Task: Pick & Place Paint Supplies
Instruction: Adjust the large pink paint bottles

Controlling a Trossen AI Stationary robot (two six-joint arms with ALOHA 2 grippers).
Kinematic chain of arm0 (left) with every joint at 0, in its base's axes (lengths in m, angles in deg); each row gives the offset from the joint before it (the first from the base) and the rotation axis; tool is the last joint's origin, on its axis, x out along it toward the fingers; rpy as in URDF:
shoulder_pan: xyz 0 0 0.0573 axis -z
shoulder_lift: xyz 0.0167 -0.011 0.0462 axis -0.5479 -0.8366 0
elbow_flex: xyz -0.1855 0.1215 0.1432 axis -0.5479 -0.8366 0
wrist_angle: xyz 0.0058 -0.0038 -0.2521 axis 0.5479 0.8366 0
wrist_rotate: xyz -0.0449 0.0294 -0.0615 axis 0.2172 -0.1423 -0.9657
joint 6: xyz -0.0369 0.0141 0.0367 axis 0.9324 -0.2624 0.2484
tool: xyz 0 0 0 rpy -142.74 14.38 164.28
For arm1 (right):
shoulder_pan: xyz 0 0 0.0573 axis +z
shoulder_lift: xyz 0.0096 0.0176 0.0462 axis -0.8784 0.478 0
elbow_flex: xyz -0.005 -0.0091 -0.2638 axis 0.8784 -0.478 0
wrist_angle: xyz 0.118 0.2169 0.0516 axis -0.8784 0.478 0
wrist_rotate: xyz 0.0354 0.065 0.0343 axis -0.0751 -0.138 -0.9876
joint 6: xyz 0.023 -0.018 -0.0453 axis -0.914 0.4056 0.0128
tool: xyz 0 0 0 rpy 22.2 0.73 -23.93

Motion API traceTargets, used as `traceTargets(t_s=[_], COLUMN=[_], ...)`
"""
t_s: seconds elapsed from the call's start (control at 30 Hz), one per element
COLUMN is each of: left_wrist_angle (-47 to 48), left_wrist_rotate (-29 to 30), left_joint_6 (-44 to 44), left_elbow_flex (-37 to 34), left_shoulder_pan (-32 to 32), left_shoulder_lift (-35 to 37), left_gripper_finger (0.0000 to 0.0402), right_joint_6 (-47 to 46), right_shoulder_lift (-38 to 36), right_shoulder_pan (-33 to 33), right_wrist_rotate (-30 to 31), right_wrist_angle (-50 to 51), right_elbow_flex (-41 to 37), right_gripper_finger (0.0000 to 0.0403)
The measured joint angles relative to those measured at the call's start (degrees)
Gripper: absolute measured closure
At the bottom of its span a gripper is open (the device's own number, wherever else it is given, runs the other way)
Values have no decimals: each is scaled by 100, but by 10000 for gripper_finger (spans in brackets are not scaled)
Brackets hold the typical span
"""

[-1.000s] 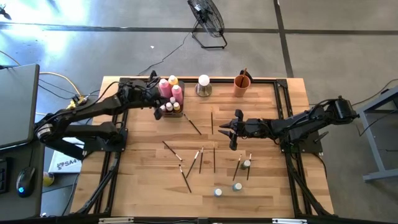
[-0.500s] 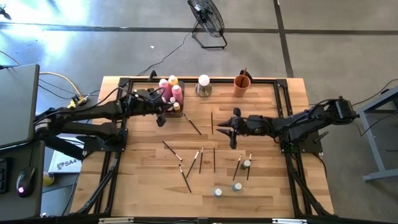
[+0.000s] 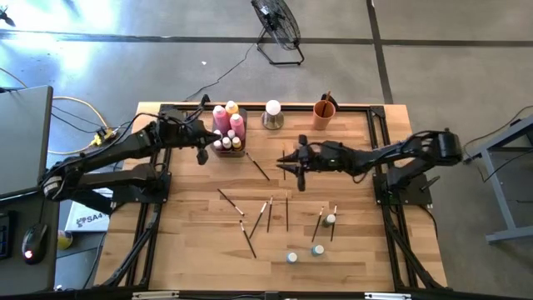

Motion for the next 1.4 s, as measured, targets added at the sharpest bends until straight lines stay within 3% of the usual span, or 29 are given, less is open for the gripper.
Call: traceTargets(t_s=[0.13,0.3,0.5,0.7,0.93,1.4], left_wrist_angle=[63,233,524,523,408,416], left_wrist_rotate=[-318,-318,-354,-1546,-2416,-2407], left_joint_6=[-53,-160,-561,-634,-708,-688], left_elbow_flex=[-95,-100,-100,-100,-100,-100], left_shoulder_pan=[-292,-385,-814,-1601,-2062,-2060], left_shoulder_lift=[-1,15,92,120,118,105], left_gripper_finger=[402,401,402,402,402,402], right_joint_6=[270,280,278,278,123,-37], right_shoulder_lift=[754,1248,1525,2068,2206,2206], right_shoulder_pan=[-72,-269,-485,-519,-531,-599], right_wrist_rotate=[28,535,132,-20,44,29], right_wrist_angle=[28,28,0,84,65,259], right_elbow_flex=[557,1136,1859,2416,2502,2502], right_gripper_finger=[362,386,393,393,394,394])
